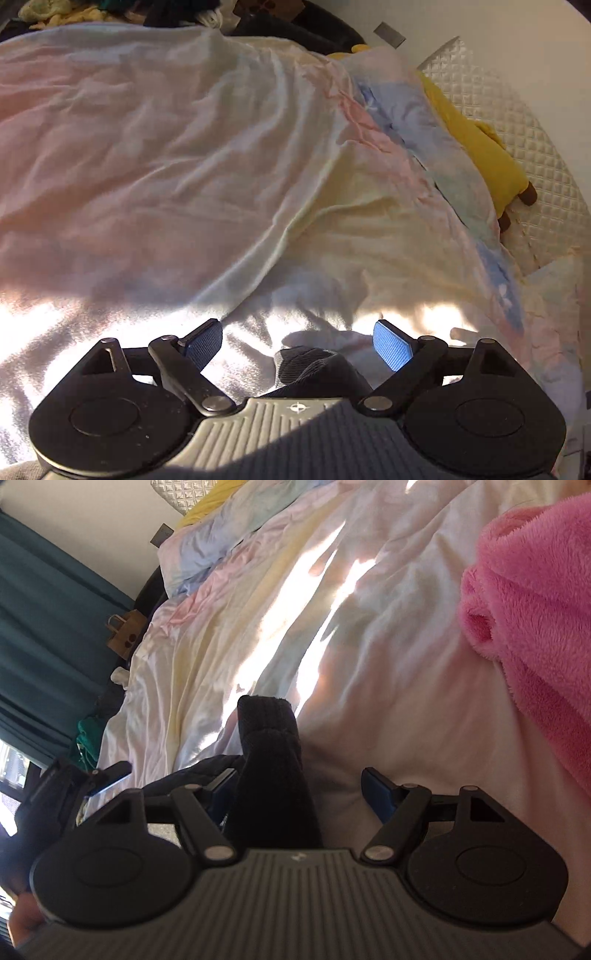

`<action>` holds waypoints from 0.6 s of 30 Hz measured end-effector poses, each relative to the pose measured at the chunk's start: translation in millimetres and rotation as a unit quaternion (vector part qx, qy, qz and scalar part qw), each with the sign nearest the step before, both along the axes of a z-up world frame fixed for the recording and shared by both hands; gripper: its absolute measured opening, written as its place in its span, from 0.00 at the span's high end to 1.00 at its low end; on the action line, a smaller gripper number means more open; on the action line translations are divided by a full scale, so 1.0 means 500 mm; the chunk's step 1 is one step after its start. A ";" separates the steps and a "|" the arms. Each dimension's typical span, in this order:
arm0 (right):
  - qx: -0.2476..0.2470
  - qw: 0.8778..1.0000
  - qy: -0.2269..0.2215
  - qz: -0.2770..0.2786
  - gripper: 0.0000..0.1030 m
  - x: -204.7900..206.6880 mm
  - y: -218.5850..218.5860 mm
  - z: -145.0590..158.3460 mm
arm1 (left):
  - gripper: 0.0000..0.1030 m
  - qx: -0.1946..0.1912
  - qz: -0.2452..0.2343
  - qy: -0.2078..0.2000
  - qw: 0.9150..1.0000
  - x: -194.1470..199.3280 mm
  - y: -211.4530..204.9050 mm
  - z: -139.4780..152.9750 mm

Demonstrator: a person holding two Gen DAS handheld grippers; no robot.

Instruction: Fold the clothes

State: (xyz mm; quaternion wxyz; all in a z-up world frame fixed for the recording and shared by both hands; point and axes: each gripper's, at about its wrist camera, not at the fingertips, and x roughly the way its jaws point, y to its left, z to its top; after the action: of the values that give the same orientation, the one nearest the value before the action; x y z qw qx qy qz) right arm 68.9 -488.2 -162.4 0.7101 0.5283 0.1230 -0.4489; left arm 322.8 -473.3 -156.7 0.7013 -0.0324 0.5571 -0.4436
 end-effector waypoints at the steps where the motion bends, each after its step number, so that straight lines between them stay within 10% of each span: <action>1: -0.003 1.000 0.000 -0.003 0.27 0.001 -0.001 -0.001 | 0.24 0.028 -0.001 0.032 0.999 0.011 -0.027 -0.021; 5: -0.013 1.000 0.004 -0.006 0.26 0.008 -0.004 -0.004 | 0.25 0.112 -0.051 0.073 0.990 0.012 -0.103 -0.050; 13: -0.012 0.999 -0.032 -0.005 0.27 0.000 -0.013 -0.002 | 0.84 0.104 -0.157 -0.010 0.982 -0.082 -0.152 0.012; 14: -0.017 0.999 -0.032 -0.003 0.36 0.000 -0.012 0.002 | 0.85 0.090 -0.164 -0.029 0.982 -0.096 -0.153 0.023; 16: -0.029 0.999 -0.027 0.000 0.86 0.001 -0.009 0.014 | 0.91 0.042 -0.180 -0.090 0.979 -0.127 -0.157 0.048; 18: -0.046 0.998 -0.032 -0.001 0.87 -0.003 -0.004 0.027 | 0.91 -0.001 -0.178 -0.155 0.972 -0.149 -0.155 0.065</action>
State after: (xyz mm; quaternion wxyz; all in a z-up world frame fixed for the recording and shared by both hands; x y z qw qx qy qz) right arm 67.6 -490.3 -149.0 0.7372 0.5091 0.0787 -0.4372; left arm 248.6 -550.9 -124.1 0.6884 0.1358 0.4383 -0.5617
